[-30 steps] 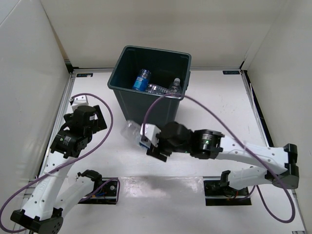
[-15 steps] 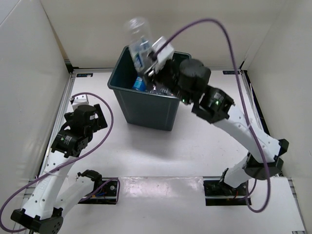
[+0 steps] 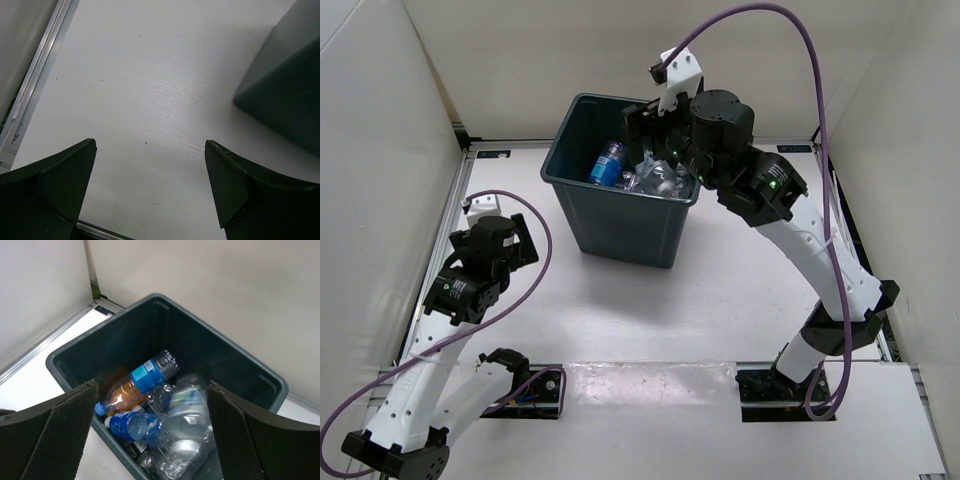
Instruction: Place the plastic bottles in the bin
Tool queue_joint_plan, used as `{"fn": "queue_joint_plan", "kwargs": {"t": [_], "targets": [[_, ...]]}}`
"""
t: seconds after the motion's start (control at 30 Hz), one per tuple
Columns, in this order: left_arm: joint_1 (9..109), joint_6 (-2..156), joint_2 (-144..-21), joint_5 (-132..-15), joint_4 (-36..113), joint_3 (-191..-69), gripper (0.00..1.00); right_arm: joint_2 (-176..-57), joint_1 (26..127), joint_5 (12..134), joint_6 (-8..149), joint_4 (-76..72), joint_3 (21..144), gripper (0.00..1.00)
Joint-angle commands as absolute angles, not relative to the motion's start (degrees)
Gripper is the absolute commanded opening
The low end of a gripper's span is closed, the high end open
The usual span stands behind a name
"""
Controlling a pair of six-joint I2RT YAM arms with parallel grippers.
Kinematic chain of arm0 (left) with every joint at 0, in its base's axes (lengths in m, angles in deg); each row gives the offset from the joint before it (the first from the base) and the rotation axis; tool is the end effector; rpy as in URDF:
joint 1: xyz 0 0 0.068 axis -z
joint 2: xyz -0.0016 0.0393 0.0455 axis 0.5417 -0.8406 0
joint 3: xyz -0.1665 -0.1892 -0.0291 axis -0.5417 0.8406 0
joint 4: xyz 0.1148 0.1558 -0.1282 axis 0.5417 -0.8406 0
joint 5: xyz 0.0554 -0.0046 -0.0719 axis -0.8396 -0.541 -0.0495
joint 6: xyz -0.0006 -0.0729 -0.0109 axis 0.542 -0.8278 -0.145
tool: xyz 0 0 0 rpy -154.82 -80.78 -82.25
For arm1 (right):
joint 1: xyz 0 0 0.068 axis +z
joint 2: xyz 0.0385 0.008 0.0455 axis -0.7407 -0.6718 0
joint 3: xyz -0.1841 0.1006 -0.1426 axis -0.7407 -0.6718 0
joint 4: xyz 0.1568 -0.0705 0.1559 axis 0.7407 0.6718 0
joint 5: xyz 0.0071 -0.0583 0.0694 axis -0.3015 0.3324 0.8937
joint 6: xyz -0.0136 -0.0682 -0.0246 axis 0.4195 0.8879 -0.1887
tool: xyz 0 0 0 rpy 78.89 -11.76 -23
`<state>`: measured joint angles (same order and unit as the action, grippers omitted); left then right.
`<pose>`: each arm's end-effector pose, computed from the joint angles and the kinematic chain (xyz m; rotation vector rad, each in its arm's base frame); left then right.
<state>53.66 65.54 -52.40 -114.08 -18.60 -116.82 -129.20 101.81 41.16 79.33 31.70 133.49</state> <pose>0.1400 -0.0181 0.3124 -0.3299 2.1447 0.2132 0.2027 0.2365 0.5227 -0.4423 1.5329 0.3800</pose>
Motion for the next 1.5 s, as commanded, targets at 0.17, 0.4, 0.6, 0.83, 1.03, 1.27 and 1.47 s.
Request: {"fn": "queue_joint_plan", "kwargs": {"t": [0.17,0.4,0.6,0.83,1.03,1.27,1.47], "targets": [[53.98,65.89,-52.02,-115.14,-17.21,-116.75,1.0,-126.96,100.35,40.08,75.38,34.66,135.05,0.9],[53.89,66.59,-52.28,-115.4,-17.38,-117.45,1.0,-125.21,94.92,33.04,62.4,48.21,137.51,0.9],[53.98,69.66,-51.67,-116.81,-15.46,-117.1,1.0,-114.94,79.61,43.51,37.15,61.12,122.77,0.9],[53.89,68.79,-53.42,-115.23,-13.43,-118.42,1.0,-105.43,78.13,47.63,32.76,67.41,105.7,0.9],[53.8,65.9,-54.74,-113.64,-12.03,-117.55,1.0,-101.66,78.03,54.15,31.25,70.08,99.02,0.9],[53.89,62.29,-52.28,-107.15,-3.43,-110.87,1.0,-97.69,69.17,57.22,31.95,69.72,96.82,0.9],[53.8,52.99,-52.72,-101.61,2.99,-106.31,1.0,-96.64,56.87,62.83,36.43,71.05,93.66,0.9]]}}
